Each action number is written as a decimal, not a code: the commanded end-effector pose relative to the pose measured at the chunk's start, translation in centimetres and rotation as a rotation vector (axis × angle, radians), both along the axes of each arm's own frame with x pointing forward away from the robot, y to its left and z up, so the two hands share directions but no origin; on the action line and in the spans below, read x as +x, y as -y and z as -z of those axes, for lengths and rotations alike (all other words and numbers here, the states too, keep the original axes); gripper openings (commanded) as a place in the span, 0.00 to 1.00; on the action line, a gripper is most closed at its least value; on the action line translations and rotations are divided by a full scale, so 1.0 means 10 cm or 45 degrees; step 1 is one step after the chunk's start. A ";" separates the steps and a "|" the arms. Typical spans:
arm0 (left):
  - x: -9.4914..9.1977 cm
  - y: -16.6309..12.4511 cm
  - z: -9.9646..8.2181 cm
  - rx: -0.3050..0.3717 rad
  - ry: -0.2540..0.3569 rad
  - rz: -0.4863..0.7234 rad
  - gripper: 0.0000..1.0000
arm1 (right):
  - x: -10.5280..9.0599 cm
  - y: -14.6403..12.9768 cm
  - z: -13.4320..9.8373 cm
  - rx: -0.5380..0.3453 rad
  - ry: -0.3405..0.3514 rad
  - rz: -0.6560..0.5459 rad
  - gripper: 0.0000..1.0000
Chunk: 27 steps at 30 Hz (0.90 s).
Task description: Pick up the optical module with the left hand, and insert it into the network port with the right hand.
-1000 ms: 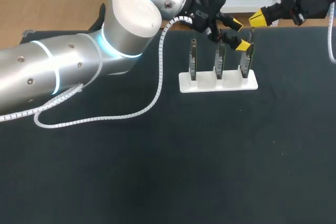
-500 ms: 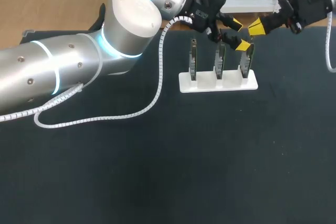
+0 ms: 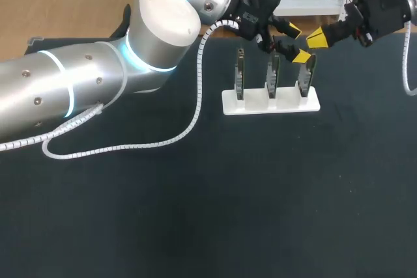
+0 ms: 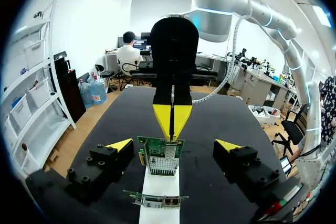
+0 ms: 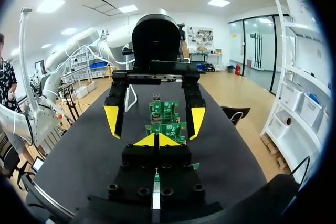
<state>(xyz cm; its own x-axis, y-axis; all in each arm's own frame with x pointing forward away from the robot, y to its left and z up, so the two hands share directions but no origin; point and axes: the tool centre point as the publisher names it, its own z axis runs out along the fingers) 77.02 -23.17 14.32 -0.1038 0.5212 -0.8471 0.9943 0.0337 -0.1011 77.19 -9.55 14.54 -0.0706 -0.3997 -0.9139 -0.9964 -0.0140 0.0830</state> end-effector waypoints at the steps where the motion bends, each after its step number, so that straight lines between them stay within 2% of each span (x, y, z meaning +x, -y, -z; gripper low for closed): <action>1: 0.02 0.01 -0.01 0.008 -0.005 0.002 1.00 | -0.01 0.00 0.00 0.006 0.011 0.006 0.00; 9: 0.02 0.01 -0.01 0.008 -0.005 0.002 1.00 | 0.00 0.02 -0.07 0.012 0.037 0.016 0.00; 27: 0.02 0.01 -0.01 0.008 -0.005 0.002 1.00 | 0.00 0.03 0.05 -0.009 0.005 0.022 0.00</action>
